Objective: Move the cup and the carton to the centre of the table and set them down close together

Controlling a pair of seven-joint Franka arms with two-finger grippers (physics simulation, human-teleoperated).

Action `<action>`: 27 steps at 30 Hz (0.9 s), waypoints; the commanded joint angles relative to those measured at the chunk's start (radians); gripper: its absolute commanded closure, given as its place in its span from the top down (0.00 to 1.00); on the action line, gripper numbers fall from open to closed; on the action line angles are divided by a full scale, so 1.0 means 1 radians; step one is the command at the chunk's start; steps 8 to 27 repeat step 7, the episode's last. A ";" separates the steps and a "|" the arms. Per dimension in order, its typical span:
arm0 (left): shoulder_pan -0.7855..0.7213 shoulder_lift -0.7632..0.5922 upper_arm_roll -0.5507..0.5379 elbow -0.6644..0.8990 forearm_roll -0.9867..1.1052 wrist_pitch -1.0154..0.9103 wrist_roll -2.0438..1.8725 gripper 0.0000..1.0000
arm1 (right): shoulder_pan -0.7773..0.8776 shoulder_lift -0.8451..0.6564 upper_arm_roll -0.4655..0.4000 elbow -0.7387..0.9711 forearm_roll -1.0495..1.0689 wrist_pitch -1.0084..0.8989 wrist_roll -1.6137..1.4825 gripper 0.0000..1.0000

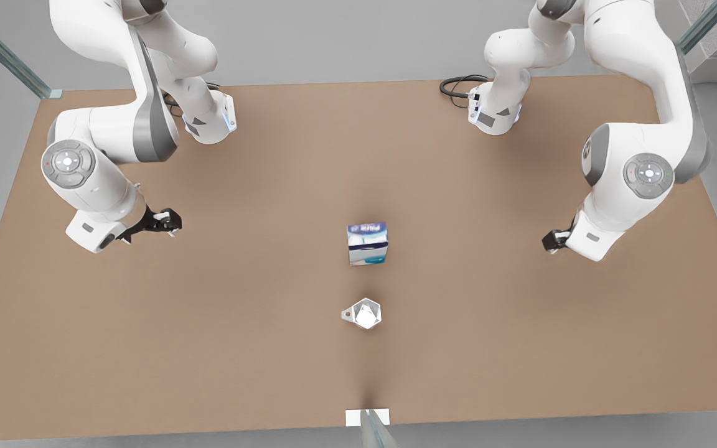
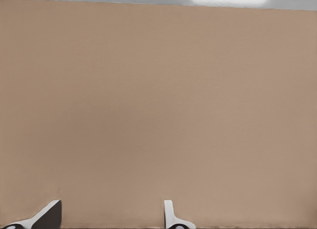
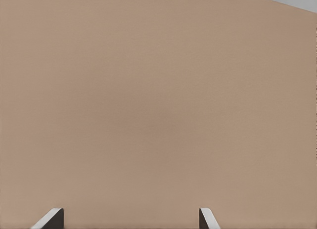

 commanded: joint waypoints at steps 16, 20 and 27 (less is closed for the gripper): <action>0.082 0.033 0.000 -0.003 -0.092 0.025 0.262 1.00 | 0.000 0.001 -0.001 0.001 0.000 0.000 0.000 1.00; 0.082 0.033 0.000 -0.003 -0.092 0.025 0.262 1.00 | 0.000 0.001 -0.001 0.001 0.000 0.000 0.000 1.00; 0.082 0.033 0.000 -0.003 -0.092 0.025 0.262 1.00 | 0.000 0.001 -0.001 0.001 0.000 0.000 0.000 1.00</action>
